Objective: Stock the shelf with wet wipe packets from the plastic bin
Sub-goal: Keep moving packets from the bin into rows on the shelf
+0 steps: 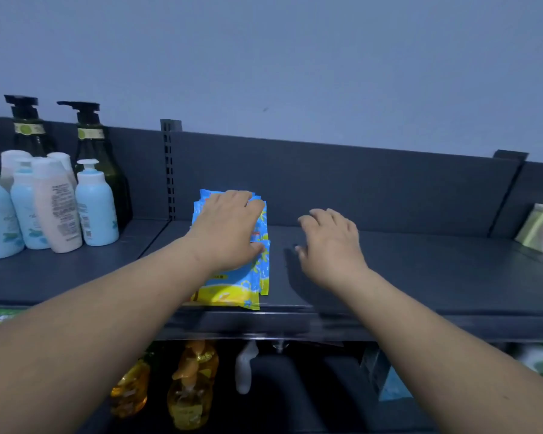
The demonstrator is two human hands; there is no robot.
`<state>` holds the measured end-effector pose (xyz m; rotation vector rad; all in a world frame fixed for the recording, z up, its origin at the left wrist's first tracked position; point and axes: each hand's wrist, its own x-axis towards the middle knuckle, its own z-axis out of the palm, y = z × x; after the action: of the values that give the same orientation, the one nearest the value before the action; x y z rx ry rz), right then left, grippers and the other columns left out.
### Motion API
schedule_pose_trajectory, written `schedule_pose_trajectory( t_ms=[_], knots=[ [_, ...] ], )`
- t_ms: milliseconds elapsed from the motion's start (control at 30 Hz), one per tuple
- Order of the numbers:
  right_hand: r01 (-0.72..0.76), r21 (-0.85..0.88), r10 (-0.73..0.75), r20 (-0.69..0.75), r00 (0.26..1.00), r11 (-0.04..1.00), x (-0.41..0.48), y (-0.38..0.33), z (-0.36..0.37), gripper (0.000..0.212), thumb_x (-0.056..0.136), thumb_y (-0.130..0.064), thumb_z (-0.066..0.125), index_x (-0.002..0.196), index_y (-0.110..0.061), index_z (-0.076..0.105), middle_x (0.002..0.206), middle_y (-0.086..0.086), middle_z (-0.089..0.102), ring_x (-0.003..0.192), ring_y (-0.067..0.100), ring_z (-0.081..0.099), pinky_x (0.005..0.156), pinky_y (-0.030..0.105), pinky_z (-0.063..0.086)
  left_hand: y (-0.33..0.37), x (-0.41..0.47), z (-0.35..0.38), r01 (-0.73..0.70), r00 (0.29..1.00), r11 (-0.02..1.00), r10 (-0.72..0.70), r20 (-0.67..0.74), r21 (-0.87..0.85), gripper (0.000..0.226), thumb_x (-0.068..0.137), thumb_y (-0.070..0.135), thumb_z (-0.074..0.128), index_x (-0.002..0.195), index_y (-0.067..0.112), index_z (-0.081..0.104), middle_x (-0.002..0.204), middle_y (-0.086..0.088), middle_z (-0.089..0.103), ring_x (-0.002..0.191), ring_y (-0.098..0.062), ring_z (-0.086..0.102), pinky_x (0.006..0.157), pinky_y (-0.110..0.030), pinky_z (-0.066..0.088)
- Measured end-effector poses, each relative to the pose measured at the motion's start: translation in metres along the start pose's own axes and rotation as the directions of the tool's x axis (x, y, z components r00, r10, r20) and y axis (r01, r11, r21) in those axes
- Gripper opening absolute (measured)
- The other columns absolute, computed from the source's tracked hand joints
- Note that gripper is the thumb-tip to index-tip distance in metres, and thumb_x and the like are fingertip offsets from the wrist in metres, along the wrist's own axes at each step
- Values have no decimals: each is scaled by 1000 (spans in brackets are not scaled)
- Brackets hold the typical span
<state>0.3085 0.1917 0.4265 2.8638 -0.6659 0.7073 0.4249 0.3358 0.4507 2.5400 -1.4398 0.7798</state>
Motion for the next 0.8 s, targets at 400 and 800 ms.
schedule_pose_trajectory(
  t_ms=[400, 800],
  knots=[
    [-217, -155, 219, -5, 976, 964, -57, 89, -33, 57, 91, -32, 53, 144, -19, 33, 151, 3, 28, 144, 27, 15, 116, 46, 12, 101, 33, -4, -214, 977, 973, 212, -39, -85, 70, 79, 55, 61, 134, 16, 43, 136, -7, 46, 129, -26, 40, 107, -40, 33],
    [-384, -206, 400, 40, 916, 900, -185, 231, -68, 57, 91, -31, 50, 144, -17, 32, 152, 7, 28, 136, 31, 30, 110, 43, 24, 287, 28, 1, -373, 923, 893, 384, -7, -251, 73, 80, 54, 63, 137, 15, 41, 134, -5, 49, 125, -26, 44, 105, -41, 36]
  ],
)
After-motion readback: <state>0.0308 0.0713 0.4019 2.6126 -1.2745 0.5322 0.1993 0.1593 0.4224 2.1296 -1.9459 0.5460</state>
